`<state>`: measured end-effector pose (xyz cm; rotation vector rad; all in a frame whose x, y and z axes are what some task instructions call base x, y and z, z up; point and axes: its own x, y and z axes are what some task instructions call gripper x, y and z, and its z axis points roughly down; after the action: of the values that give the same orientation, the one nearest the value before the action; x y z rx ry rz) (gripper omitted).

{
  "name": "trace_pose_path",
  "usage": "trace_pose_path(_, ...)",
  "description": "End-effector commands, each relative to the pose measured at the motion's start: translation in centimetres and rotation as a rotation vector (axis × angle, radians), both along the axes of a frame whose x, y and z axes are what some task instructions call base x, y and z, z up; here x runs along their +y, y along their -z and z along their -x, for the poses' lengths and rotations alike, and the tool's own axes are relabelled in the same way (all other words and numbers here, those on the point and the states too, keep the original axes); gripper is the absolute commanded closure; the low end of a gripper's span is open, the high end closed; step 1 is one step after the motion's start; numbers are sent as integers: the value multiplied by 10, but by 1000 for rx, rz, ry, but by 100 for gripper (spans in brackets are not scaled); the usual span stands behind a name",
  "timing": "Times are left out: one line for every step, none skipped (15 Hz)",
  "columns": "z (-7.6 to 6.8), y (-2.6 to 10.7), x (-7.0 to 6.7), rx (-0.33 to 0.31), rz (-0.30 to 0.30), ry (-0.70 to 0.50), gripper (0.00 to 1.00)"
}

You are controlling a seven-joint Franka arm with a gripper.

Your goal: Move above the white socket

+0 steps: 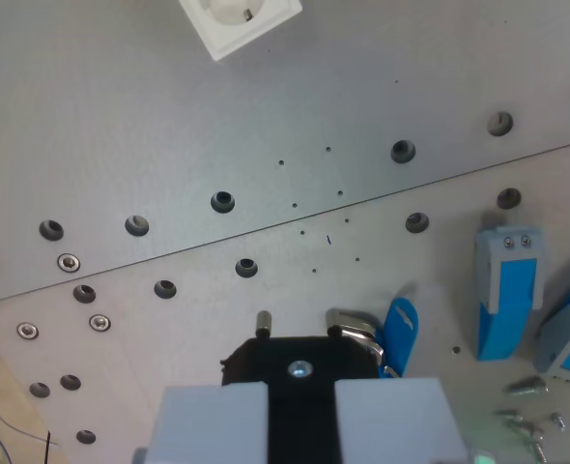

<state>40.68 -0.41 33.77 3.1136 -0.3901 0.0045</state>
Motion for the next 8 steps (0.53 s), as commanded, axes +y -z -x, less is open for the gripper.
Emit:
trace_pose_path(0,0,0,-1,0,1,100)
trace_pose_path(0,0,0,-2,0,1,100)
trace_pose_path(0,0,0,-1,0,0,100)
trace_pose_path(0,0,0,-1,0,0,100)
trace_pose_path(0,0,0,-1,0,-2,100)
trace_pose_path(0,0,0,-2,0,-4,100)
trace_pose_path(0,0,0,-1,0,-7,100)
trace_pose_path(0,1,0,-2,0,-12,100)
